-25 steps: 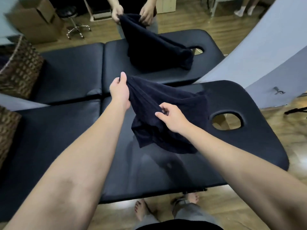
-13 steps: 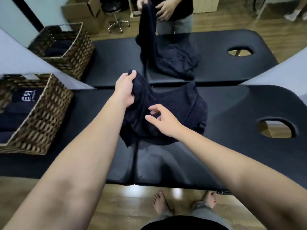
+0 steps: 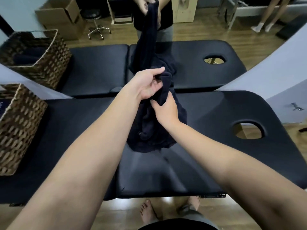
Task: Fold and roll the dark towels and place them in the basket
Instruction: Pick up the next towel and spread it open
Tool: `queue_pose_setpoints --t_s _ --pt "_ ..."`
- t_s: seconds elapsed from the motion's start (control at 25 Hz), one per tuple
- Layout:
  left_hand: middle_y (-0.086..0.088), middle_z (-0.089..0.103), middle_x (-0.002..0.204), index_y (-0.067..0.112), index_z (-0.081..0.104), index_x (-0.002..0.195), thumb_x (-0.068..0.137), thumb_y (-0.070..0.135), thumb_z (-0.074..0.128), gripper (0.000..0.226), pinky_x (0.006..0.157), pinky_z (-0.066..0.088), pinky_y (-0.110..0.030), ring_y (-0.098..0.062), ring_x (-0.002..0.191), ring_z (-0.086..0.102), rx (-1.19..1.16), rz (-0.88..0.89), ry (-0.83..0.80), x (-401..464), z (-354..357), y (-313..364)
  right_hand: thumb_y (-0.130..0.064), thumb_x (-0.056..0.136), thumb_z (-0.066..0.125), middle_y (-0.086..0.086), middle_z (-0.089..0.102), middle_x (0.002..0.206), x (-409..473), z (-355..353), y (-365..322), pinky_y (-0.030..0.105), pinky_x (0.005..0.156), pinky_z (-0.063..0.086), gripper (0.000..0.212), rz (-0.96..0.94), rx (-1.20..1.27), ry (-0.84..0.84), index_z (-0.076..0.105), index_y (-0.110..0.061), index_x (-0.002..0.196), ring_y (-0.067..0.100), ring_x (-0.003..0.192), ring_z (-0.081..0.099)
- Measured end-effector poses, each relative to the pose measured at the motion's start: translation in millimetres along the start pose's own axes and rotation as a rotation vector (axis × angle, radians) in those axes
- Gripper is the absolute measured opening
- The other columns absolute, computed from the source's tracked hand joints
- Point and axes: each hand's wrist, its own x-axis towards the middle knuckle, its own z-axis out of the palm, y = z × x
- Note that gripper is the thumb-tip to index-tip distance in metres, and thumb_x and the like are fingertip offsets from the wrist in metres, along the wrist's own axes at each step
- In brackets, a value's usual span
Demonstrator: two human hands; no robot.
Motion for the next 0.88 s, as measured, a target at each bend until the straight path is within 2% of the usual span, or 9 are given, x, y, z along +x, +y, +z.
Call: queue_pose_setpoints --t_s 0.08,0.16,0.28,0.32,0.44,0.56,0.64,0.76,0.88 --pt "-0.010 0.066 0.071 0.001 0.060 0.086 0.096 -0.002 0.063 0.011 0.059 0.060 -0.025 -0.016 0.058 0.066 -0.041 0.062 0.036 3.3 7.4 7.0 -0.020 0.096 0.062 -0.011 0.058 0.078 16.0 -19.6 6.3 0.028 0.072 0.041 0.006 0.017 0.041 0.067 0.057 -0.019 0.093 0.007 0.072 0.052" --pt "-0.012 0.067 0.070 -0.003 0.061 0.092 0.095 -0.005 0.063 0.004 0.057 0.060 -0.028 -0.019 0.056 0.067 -0.091 0.121 0.118 11.5 8.5 12.0 -0.017 0.100 0.057 -0.009 0.058 0.078 27.7 -43.4 10.6 0.025 0.068 0.041 0.006 0.009 0.087 0.090 0.060 -0.018 0.095 0.006 0.069 0.049" --pt "-0.017 0.064 0.102 0.005 0.050 0.134 0.093 -0.008 0.062 0.045 0.054 0.058 -0.031 -0.024 0.075 0.067 -0.121 0.145 0.216 22.9 4.5 13.4 -0.020 0.101 0.056 -0.006 0.064 0.089 39.0 -75.4 9.2 0.014 0.065 0.043 0.010 -0.050 0.045 0.034 0.065 -0.016 0.103 0.007 0.076 0.053" --pt "-0.016 0.061 0.109 0.010 0.046 0.140 0.094 -0.009 0.060 0.052 0.053 0.058 -0.030 -0.023 0.080 0.066 -0.127 0.150 0.226 26.4 4.7 12.8 -0.024 0.100 0.060 -0.007 0.066 0.091 40.8 -84.7 7.1 0.015 0.068 0.044 0.009 -0.072 0.030 -0.014 0.066 -0.017 0.103 0.007 0.078 0.055" --pt "-0.015 0.063 0.099 0.003 0.056 0.123 0.096 -0.008 0.058 0.030 0.051 0.058 -0.030 -0.023 0.078 0.066 -0.140 0.129 0.240 28.1 9.8 13.2 -0.037 0.089 0.073 -0.007 0.067 0.090 47.2 -108.1 5.4 0.027 0.071 0.048 0.024 -0.215 -0.253 -0.176 0.058 -0.023 0.101 0.010 0.080 0.061" --pt "-0.018 0.066 0.090 -0.001 0.059 0.099 0.094 -0.010 0.058 0.011 0.053 0.059 -0.031 -0.026 0.075 0.068 -0.155 0.120 0.243 29.5 13.2 14.2 -0.024 0.090 0.065 -0.001 0.060 0.087 52.8 -125.3 5.2 0.036 0.063 0.044 0.021 -0.258 -0.629 -0.164 0.046 -0.022 0.101 0.024 0.079 0.058" --pt "-0.020 0.066 0.090 -0.005 0.059 0.104 0.094 -0.009 0.058 0.011 0.051 0.059 -0.030 -0.027 0.075 0.069 -0.175 0.122 0.240 31.4 14.1 13.7 -0.014 0.088 0.059 -0.001 0.058 0.088 57.2 -134.0 8.7 0.035 0.063 0.041 0.017 -0.211 -0.608 -0.079 0.048 -0.019 0.099 0.026 0.080 0.056" --pt "-0.021 0.066 0.094 -0.007 0.059 0.116 0.095 -0.009 0.058 0.021 0.049 0.057 -0.028 -0.027 0.076 0.068 -0.199 0.146 0.247 30.6 13.5 13.6 -0.015 0.088 0.058 -0.002 0.059 0.085 59.3 -140.4 19.8 0.035 0.065 0.042 0.009 -0.161 -0.559 -0.082 0.054 -0.019 0.094 0.027 0.081 0.057" --pt "-0.019 0.063 0.115 0.002 0.055 0.136 0.096 -0.009 0.056 0.041 0.058 0.060 -0.032 -0.028 0.086 0.067 -0.210 0.198 0.269 33.1 10.0 14.7 -0.016 0.088 0.058 -0.003 0.063 0.087 56.8 -141.7 28.7 0.033 0.065 0.043 0.007 -0.158 -0.519 -0.088 0.057 -0.022 0.094 0.023 0.080 0.058"
